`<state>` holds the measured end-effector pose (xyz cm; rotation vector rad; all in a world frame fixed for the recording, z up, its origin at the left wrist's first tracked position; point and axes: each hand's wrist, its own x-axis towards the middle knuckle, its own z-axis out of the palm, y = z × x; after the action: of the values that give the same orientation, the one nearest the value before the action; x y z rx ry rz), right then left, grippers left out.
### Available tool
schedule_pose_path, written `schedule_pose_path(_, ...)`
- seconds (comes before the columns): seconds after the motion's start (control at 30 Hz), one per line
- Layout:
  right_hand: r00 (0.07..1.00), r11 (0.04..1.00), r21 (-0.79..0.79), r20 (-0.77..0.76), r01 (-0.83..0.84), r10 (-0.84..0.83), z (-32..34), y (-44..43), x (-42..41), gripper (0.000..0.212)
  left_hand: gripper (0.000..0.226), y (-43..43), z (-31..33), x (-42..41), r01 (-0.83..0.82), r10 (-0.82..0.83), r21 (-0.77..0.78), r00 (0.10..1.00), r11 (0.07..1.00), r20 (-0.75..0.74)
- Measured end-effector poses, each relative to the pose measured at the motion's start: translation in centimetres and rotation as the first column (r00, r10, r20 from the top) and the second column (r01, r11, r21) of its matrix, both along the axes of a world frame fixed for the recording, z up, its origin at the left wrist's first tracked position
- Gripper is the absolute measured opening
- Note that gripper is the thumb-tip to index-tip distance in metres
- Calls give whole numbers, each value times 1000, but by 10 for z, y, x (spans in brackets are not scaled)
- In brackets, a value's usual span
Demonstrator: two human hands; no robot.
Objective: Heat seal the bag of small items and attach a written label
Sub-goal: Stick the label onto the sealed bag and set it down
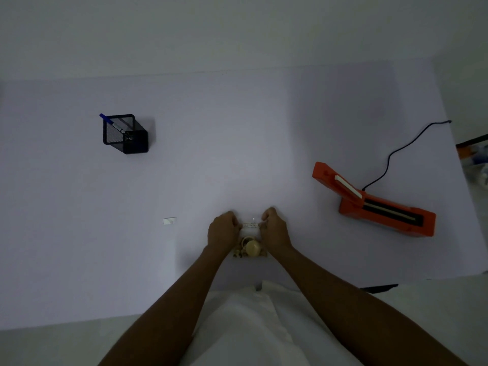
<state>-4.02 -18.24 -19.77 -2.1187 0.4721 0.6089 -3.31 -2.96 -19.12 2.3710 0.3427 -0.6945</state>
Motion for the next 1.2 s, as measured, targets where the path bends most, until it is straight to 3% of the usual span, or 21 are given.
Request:
schedule_pose_path(0.07, 999, 1000, 15, 52, 14, -15, 4, -7, -4, 13, 14, 7, 0, -7, -40, 42, -73, 999, 997, 31)
schedule_pose_path(0.17, 992, 996, 22, 87, 87, -89, 10, -22, -22, 16, 27, 17, 6, -23, -175, 180, -81, 982, 981, 60)
schedule_pose_path(0.33, 990, 988, 76, -64, 131, -127, 4, -36, -57, 15, 36, 18, 5, -56, -241, 238, -28, 968, 970, -79)
schedule_pose_path(0.5, 993, 990, 115, -87, 85, -76, -4, -31, -52, 5, 16, 8, 3, -60, -296, 285, -110, 953, 949, -100)
schedule_pose_path(0.7, 961, 935, 232, -128, 268, -244, 18, -12, 15, 9, 12, 15, 9, -12, -453, 435, -227, 892, 862, -127)
schedule_pose_path(0.97, 972, 962, 162, 39, 221, -230, -6, 28, 137, 17, 49, 43, 2, 105, -496, 488, -283, 867, 821, -103)
schedule_pose_path(1.03, 972, 965, 140, 56, 219, -229, -1, 39, 161, 12, 47, 48, 0, 128, -491, 488, -266, 869, 830, -83)
schedule_pose_path(1.2, 981, 981, 99, 87, 167, -176, -4, 52, 203, 26, 43, 55, -6, 171, -493, 489, -240, 869, 836, -81)
